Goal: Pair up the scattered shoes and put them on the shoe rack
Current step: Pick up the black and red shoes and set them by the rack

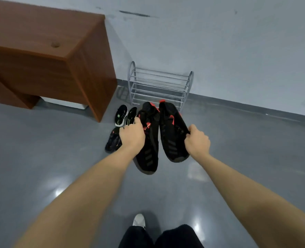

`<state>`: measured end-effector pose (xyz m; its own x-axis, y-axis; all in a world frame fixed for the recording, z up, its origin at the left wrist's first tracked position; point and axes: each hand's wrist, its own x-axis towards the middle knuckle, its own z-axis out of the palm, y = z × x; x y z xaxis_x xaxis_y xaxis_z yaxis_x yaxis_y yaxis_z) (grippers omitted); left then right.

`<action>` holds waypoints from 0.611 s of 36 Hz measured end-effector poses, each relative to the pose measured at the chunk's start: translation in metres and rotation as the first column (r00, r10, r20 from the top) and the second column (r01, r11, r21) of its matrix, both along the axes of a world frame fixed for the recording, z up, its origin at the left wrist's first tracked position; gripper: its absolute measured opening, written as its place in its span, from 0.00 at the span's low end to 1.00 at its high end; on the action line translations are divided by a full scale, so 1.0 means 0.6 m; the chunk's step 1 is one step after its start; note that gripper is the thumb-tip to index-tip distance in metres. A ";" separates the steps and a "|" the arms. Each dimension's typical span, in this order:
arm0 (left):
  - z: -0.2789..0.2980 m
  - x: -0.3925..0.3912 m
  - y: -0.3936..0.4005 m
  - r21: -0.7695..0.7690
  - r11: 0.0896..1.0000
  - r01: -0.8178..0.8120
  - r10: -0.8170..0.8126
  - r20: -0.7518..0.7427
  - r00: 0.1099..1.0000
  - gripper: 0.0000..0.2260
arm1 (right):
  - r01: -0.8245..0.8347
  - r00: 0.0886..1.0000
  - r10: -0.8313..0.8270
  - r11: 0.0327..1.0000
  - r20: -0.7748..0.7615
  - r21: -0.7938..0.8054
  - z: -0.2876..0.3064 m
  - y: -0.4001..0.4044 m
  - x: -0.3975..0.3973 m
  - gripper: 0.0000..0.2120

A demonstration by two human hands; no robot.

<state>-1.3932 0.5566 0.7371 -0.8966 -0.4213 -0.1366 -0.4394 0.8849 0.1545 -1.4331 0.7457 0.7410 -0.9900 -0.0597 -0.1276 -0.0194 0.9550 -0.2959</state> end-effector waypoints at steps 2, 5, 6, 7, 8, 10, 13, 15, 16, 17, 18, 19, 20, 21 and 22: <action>-0.009 -0.037 0.000 0.012 1.000 0.008 -0.008 0.012 1.000 0.17 | 0.026 1.000 -0.025 1.000 0.014 -0.008 -0.010 0.002 -0.032 0.05; -0.025 -0.078 0.002 0.032 0.999 0.011 -0.012 0.033 0.999 0.14 | 0.069 0.996 -0.066 0.997 0.052 -0.047 -0.024 0.006 -0.070 0.05; -0.031 -0.096 0.005 0.036 0.999 0.010 -0.011 0.034 0.999 0.13 | 0.088 0.994 -0.084 0.994 0.069 -0.063 -0.030 0.010 -0.086 0.05; -0.035 -0.115 0.009 0.045 0.999 0.005 -0.007 0.041 0.999 0.13 | 0.107 0.991 -0.100 0.991 0.083 -0.080 -0.035 0.013 -0.103 0.04; -0.042 -0.134 0.015 0.058 0.998 -0.003 0.000 0.056 0.998 0.13 | 0.124 0.988 -0.115 0.988 0.100 -0.090 -0.043 0.019 -0.122 0.05; -0.054 -0.165 0.028 0.084 0.996 -0.033 0.026 0.078 0.997 0.13 | 0.147 0.982 -0.133 0.984 0.133 -0.102 -0.057 0.030 -0.152 0.06; -0.075 -0.209 0.046 0.143 0.987 -0.079 0.067 0.085 0.994 0.10 | 0.162 0.974 -0.139 0.979 0.179 -0.120 -0.081 0.047 -0.197 0.04; -0.092 -0.237 0.058 0.170 0.979 -0.109 0.094 0.092 0.991 0.10 | 0.181 0.966 -0.153 0.976 0.210 -0.121 -0.099 0.059 -0.226 0.06; -0.102 -0.253 0.065 0.183 0.976 -0.118 0.102 0.096 0.990 0.09 | 0.190 0.961 -0.160 0.975 0.227 -0.117 -0.109 0.065 -0.243 0.07; -0.110 -0.267 0.071 0.195 0.973 -0.126 0.107 0.103 0.989 0.10 | 0.196 0.957 -0.164 0.974 0.239 -0.114 -0.120 0.070 -0.258 0.08; -0.120 -0.284 0.074 0.206 0.970 -0.126 0.106 0.108 0.989 0.10 | 0.200 0.954 -0.167 0.973 0.249 -0.117 -0.131 0.074 -0.275 0.08; -0.131 -0.302 0.078 0.216 0.968 -0.128 0.105 0.111 0.988 0.09 | 0.205 0.950 -0.169 0.971 0.261 -0.119 -0.143 0.077 -0.293 0.08; -0.145 -0.318 0.079 0.225 0.966 -0.126 0.103 0.112 0.988 0.09 | 0.205 0.947 -0.166 0.971 0.274 -0.119 -0.156 0.079 -0.310 0.07; -0.160 -0.336 0.079 0.236 0.964 -0.126 0.101 0.112 0.989 0.08 | 0.202 0.944 -0.161 0.972 0.286 -0.121 -0.170 0.079 -0.327 0.07; -0.177 -0.354 0.080 0.244 0.961 -0.128 0.104 0.109 0.989 0.08 | 0.202 0.942 -0.159 0.972 0.297 -0.119 -0.186 0.080 -0.345 0.07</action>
<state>-1.6059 0.6045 0.6307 -0.8214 -0.4637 -0.3322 -0.5602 0.7652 0.3173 -1.6403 0.7934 0.6296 -0.9098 0.0775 -0.4077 0.2542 0.8806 -0.4000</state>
